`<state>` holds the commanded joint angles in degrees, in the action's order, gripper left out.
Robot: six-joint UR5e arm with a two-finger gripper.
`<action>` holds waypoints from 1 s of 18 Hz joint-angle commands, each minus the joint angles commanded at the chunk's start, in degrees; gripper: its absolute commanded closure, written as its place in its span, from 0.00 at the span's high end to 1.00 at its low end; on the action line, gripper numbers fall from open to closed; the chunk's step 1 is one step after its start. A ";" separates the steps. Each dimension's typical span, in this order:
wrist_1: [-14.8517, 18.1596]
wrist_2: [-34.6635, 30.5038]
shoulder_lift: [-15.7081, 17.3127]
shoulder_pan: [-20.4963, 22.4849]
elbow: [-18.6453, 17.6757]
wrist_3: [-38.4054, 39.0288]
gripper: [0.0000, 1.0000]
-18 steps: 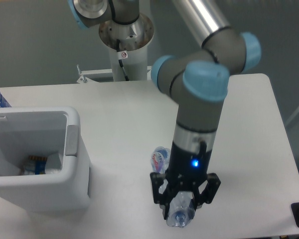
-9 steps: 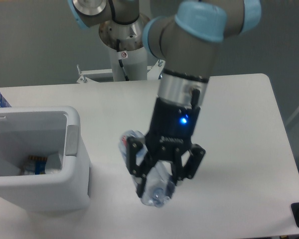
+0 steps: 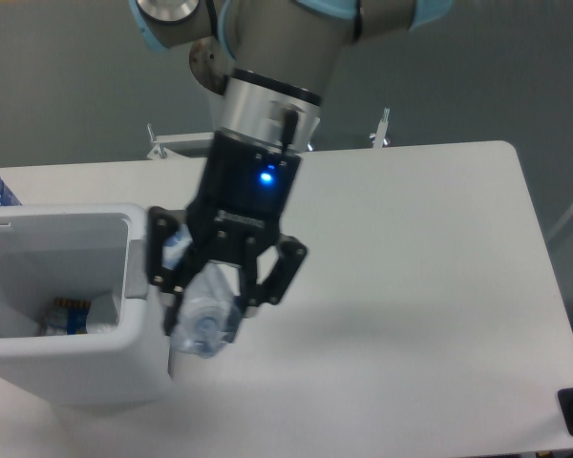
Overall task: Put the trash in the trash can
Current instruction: 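Lift the bottle and carry it into the trash bin opening, then open the gripper to release the bottle into the bin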
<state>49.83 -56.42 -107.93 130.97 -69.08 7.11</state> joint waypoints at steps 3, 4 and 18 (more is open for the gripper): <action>0.00 -0.26 -0.53 -2.46 -0.18 1.67 0.56; -0.09 -0.26 -0.70 -3.26 -0.18 1.59 0.56; -0.17 -0.18 -3.96 -6.96 -0.26 -2.54 1.00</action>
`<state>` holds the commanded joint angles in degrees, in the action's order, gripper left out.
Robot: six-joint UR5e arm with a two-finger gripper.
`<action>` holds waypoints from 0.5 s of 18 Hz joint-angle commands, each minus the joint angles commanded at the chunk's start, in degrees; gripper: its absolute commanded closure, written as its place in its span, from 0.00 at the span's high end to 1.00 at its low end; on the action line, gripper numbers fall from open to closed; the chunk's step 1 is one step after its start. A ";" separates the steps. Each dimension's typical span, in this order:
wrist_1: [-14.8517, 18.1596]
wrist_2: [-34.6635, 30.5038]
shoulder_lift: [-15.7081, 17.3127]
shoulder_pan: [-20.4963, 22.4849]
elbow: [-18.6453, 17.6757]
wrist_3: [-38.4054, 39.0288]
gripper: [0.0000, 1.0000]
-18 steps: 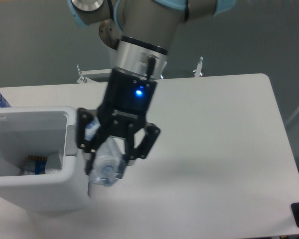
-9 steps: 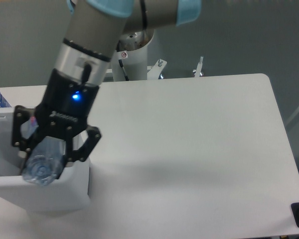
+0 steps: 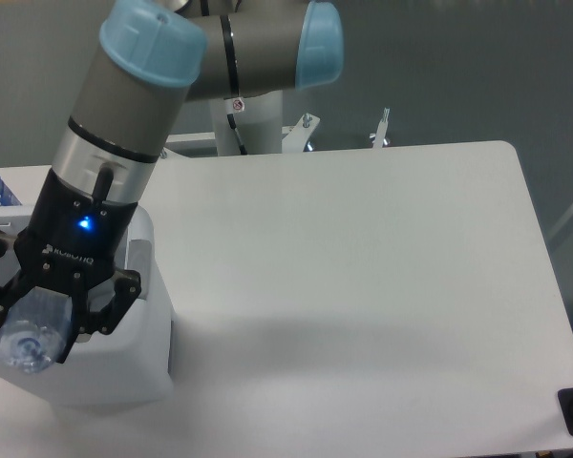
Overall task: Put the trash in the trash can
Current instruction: 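Open the gripper to release the bottle into the bin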
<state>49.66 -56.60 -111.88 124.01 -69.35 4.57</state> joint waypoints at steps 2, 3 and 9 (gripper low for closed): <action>0.00 -0.09 0.09 0.00 0.00 -1.05 1.00; 0.00 -0.09 0.17 0.09 0.09 -1.84 1.00; 0.09 -0.70 1.31 1.76 0.09 -2.46 1.00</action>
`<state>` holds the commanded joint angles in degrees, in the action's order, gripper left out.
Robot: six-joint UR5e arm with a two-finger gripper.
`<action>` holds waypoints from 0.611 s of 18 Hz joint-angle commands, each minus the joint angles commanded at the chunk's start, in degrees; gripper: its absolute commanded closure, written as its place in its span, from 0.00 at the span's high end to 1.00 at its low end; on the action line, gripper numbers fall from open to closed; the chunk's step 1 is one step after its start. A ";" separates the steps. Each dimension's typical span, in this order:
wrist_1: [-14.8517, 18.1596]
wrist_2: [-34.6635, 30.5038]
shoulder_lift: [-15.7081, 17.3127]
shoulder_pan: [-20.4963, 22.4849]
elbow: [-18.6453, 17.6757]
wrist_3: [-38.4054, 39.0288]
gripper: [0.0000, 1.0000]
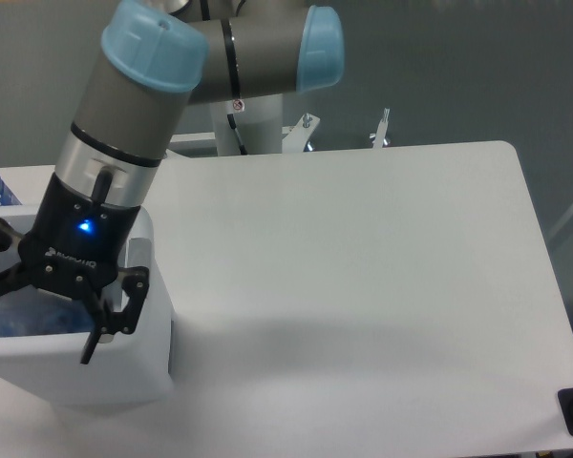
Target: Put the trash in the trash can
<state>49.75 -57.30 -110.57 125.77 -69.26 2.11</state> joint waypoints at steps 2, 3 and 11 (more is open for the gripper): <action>0.00 -0.09 1.32 2.28 0.09 -0.09 1.00; -0.09 -0.18 2.19 3.42 0.26 -0.78 1.00; 0.35 -8.85 4.93 13.89 1.67 -19.13 1.00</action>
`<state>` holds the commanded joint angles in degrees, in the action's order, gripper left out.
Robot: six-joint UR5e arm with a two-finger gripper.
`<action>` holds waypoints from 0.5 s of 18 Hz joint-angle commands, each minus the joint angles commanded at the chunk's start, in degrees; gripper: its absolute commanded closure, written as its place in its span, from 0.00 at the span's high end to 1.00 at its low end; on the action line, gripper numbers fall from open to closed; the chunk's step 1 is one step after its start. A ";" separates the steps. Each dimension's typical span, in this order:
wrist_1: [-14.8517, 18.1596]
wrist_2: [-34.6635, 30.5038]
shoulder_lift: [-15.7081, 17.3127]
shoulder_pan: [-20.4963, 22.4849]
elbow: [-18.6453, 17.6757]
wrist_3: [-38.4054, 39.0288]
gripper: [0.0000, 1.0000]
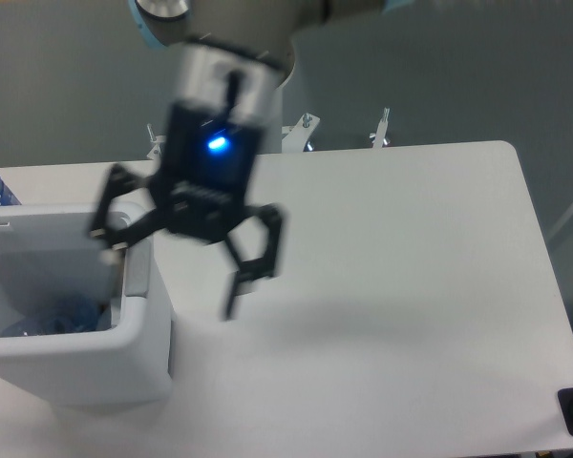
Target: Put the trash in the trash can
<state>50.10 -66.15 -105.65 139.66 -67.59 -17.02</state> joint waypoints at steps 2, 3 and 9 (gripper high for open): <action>0.61 -7.37 0.61 0.09 -0.52 -7.38 1.00; 1.14 -10.98 0.79 0.09 -0.88 -10.81 1.00; 7.65 -25.68 3.16 -0.26 -4.30 -31.21 1.00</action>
<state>57.74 -91.83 -102.48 139.39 -71.89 -48.23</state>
